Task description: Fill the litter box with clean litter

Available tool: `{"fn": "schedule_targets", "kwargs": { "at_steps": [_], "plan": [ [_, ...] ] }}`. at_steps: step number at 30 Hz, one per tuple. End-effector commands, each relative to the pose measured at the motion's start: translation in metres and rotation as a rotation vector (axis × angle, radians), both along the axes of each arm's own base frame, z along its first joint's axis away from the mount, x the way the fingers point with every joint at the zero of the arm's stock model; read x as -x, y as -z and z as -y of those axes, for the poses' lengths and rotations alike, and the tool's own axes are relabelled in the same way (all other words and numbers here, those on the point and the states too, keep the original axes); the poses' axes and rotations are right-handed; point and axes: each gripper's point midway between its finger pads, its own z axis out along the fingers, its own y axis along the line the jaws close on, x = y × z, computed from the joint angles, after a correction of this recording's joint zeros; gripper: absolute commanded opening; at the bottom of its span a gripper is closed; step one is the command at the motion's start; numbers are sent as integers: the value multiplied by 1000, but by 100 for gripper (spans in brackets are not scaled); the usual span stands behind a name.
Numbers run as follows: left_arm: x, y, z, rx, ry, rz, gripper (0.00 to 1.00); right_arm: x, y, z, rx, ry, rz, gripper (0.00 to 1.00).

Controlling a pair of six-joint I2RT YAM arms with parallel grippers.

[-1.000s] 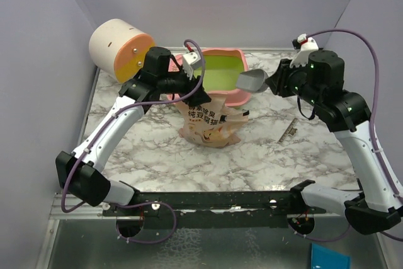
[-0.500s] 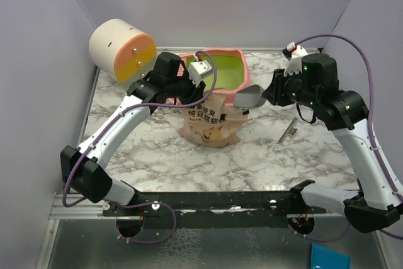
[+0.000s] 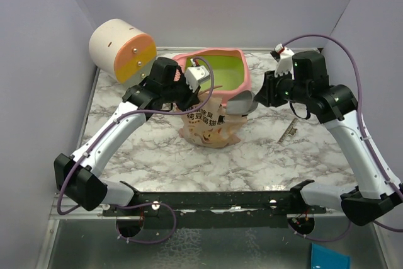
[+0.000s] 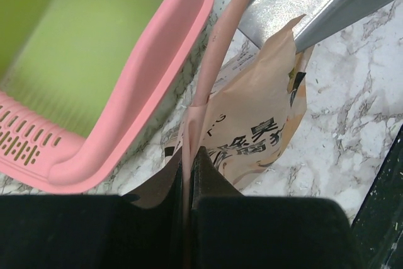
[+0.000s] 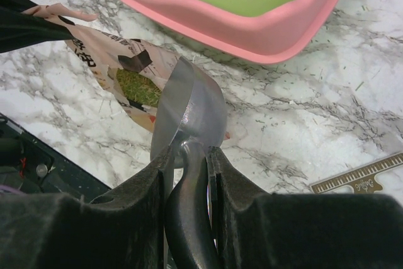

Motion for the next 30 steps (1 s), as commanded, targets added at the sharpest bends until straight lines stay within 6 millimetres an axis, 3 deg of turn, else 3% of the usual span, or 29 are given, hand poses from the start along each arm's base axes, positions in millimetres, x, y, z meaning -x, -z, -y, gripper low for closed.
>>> {"fn": "schedule_targets", "kwargs": {
  "at_steps": [1, 6, 15, 22, 24, 30],
  "plan": [
    [6, -23, -2, 45, 7, 66, 0, 9, -18, -13, -54, -90, 33, 1],
    [8, -28, 3, 75, 12, 58, 0, 23, -24, -7, -51, -97, 31, 1],
    [12, -33, 8, 115, 11, 47, 0, 56, -8, -1, -69, -136, -21, 1],
    [31, -48, 17, 173, 88, 68, 0, 54, 5, 3, -46, -116, -34, 1],
    [36, -50, 15, 176, 98, 86, 0, 49, -3, 6, -41, -86, -3, 1],
    [46, -48, 6, 172, 86, 107, 0, 40, -60, 20, -61, 3, 142, 1]
  ]
}}
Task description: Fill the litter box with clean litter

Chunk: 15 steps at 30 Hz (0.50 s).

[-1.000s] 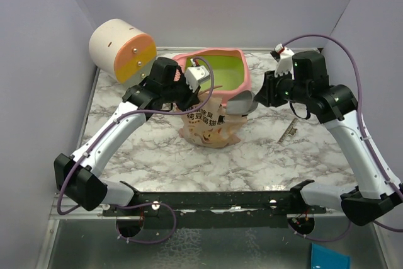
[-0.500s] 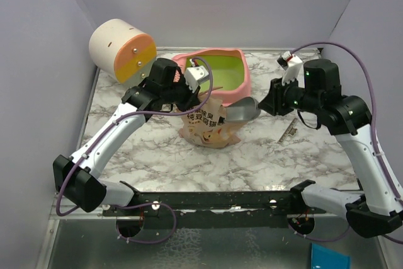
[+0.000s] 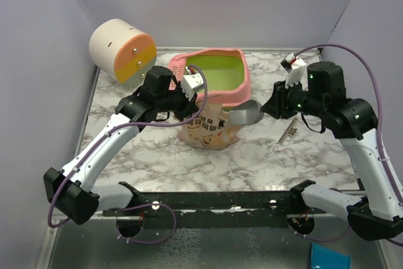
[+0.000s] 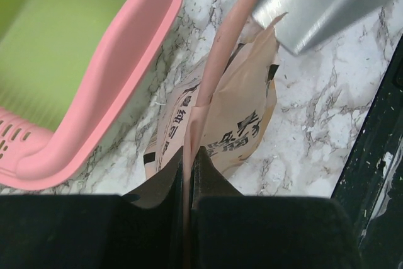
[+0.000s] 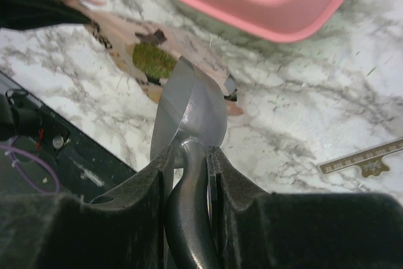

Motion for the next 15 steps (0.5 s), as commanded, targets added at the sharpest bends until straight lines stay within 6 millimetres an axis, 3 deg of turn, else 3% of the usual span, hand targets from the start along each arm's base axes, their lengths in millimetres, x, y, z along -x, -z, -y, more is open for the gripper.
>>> {"fn": "schedule_targets", "kwargs": {
  "at_steps": [1, 4, 11, 15],
  "plan": [
    [11, -42, 4, 114, 40, 123, 0, -10, -61, 11, -39, 76, 168, 1],
    [13, -43, 3, 127, 34, 134, 0, -10, -57, 5, -38, 45, 145, 1],
    [14, -48, 7, 156, 44, 139, 0, -9, -14, -1, -20, 16, 65, 1],
    [15, -46, 9, 158, 52, 135, 0, -12, -2, -1, -4, 21, 47, 1]
  ]
}}
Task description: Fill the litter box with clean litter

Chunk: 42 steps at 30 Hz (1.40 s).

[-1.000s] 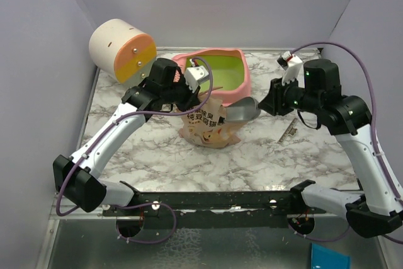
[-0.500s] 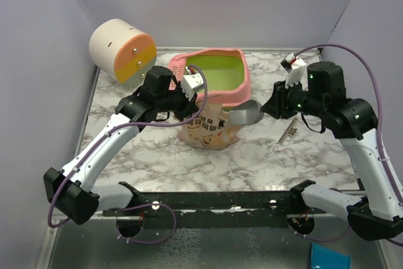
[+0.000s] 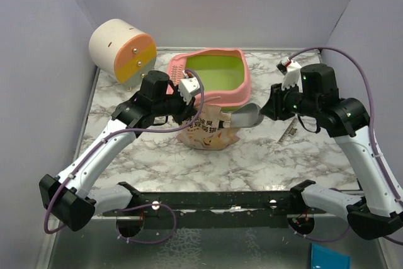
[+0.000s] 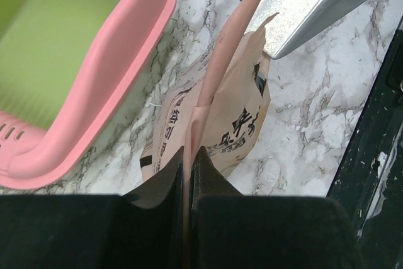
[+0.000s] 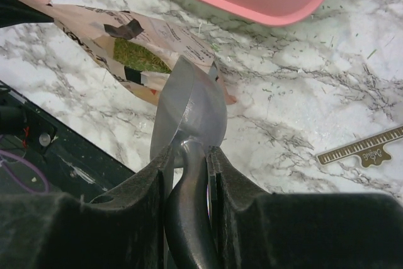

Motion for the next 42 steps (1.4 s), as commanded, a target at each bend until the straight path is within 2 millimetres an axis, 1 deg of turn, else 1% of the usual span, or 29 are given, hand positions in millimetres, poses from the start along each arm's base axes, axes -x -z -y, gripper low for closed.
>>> {"fn": "schedule_targets", "kwargs": {
  "at_steps": [1, 3, 7, 10, 15, 22, 26, 30, 34, 36, 42],
  "plan": [
    [3, -46, 14, 133, 53, 116, 0, -5, -7, -5, -25, -9, 45, 1],
    [5, -45, 14, 134, 55, 113, 0, -7, -12, -3, -22, 0, 58, 1],
    [8, -40, 15, 138, 56, 98, 0, -9, -29, 0, -23, 18, 94, 1],
    [13, -34, 17, 141, 68, 88, 0, -12, -33, -1, -23, 13, 99, 1],
    [20, -31, 20, 152, 84, 90, 0, -17, -25, -5, -20, 3, 90, 1],
    [25, -37, 27, 183, 108, 99, 0, -12, -17, -8, -21, -25, 73, 1],
    [25, -34, 31, 175, 113, 92, 0, -3, -17, -6, -19, -40, 65, 1],
    [28, -37, 38, 188, 128, 93, 0, 6, -11, -5, -11, -65, 41, 1],
    [27, -37, 43, 187, 126, 97, 0, 13, -7, -4, -20, -75, 25, 1],
    [26, -38, 46, 188, 128, 96, 0, 17, -6, -5, -26, -87, 19, 1],
    [26, -41, 53, 186, 141, 105, 0, 24, 6, -12, -37, -131, -25, 1]
  ]
}}
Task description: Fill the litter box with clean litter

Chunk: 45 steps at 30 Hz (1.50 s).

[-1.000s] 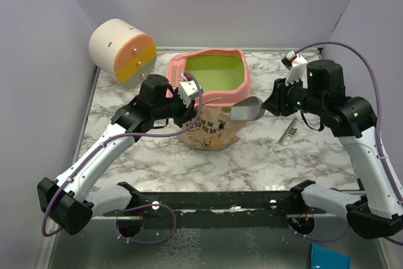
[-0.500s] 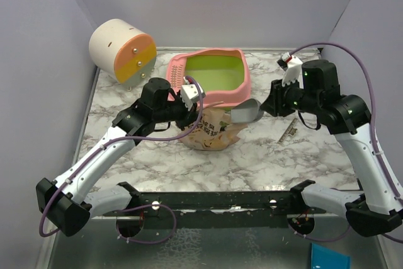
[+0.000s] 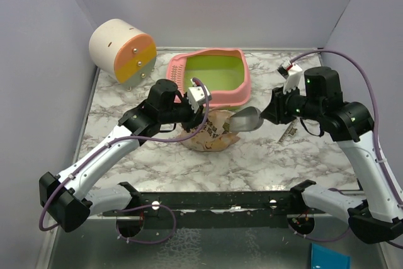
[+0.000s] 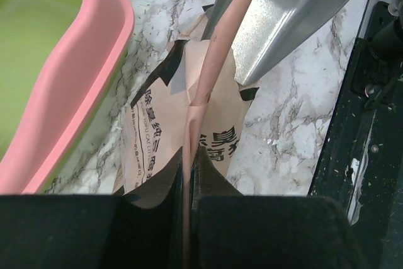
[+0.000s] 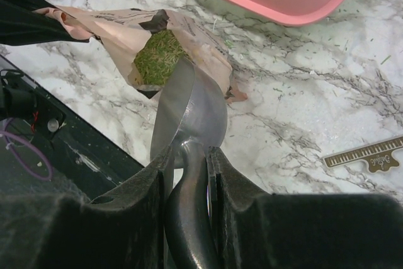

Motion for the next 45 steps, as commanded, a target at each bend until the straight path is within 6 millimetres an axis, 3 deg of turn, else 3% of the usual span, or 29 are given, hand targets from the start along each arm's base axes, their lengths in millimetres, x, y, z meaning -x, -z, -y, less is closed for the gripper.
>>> {"fn": "schedule_targets", "kwargs": {
  "at_steps": [1, 11, 19, 24, 31, 37, 41, 45],
  "plan": [
    [0, -46, 22, 124, 57, 106, 0, 12, 4, -10, -32, -77, -26, 1],
    [7, -48, 17, 141, 69, 170, 1, -13, 30, -17, 13, -50, -75, 1],
    [15, -59, 4, 175, 67, 287, 0, -29, 10, -39, -12, -111, -47, 1],
    [18, -69, -7, 249, 28, 392, 0, -32, 12, -53, 13, -139, -55, 1],
    [11, -66, -5, 258, 8, 409, 0, -29, 37, -71, 101, -147, -86, 1],
    [5, -91, 3, 276, 22, 446, 0, -39, 72, -63, 198, -86, -112, 1],
    [-3, -114, 5, 271, 10, 469, 0, -49, 83, -53, 259, -27, -107, 1],
    [-10, -111, 9, 248, 7, 463, 0, -52, 93, -51, 291, -25, -111, 1]
  ]
}}
